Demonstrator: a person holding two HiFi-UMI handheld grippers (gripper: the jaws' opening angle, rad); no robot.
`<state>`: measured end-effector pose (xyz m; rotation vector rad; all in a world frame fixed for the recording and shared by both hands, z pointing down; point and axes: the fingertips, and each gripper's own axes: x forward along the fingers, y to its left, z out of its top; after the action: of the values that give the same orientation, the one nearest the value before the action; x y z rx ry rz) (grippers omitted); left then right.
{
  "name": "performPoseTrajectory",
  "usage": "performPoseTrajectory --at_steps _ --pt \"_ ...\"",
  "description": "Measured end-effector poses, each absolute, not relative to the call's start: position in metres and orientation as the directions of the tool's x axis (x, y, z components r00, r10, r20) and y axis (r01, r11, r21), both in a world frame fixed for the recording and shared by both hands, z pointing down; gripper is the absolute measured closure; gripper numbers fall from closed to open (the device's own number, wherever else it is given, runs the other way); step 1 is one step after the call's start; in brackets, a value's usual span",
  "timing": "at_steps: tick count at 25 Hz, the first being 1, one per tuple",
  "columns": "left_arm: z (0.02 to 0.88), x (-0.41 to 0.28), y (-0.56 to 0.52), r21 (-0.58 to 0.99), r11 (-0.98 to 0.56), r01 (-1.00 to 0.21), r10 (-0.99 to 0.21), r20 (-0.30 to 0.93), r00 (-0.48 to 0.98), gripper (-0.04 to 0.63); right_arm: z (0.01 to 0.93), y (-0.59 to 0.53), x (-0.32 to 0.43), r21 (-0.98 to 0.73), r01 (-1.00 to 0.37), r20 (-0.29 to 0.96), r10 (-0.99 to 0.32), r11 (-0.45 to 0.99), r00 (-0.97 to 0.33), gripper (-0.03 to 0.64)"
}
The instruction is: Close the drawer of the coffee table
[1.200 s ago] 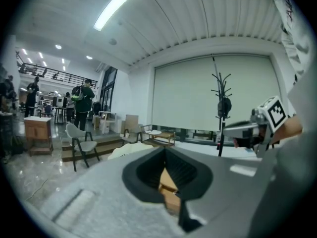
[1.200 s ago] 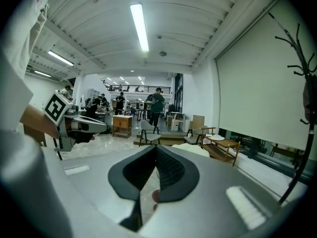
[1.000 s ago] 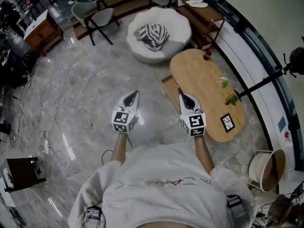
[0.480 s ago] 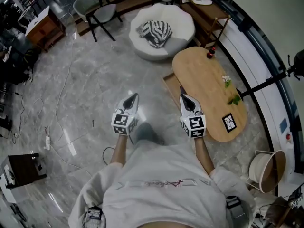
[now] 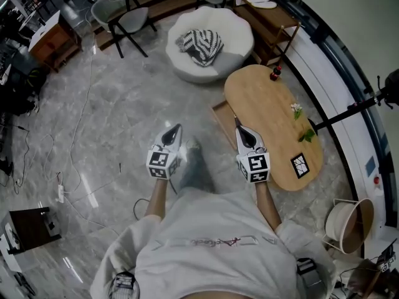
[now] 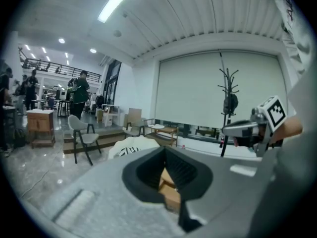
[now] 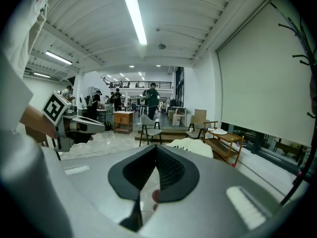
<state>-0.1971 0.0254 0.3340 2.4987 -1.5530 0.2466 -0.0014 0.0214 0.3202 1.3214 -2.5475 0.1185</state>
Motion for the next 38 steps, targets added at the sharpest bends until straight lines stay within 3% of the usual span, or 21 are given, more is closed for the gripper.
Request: performPoseTrajectory --at_steps 38 --pt "0.311 -0.318 -0.289 0.124 -0.457 -0.881 -0.858 0.201 0.473 0.597 0.281 -0.289 -0.132 0.115 -0.814 0.283 -0.805 0.569 -0.522 0.614"
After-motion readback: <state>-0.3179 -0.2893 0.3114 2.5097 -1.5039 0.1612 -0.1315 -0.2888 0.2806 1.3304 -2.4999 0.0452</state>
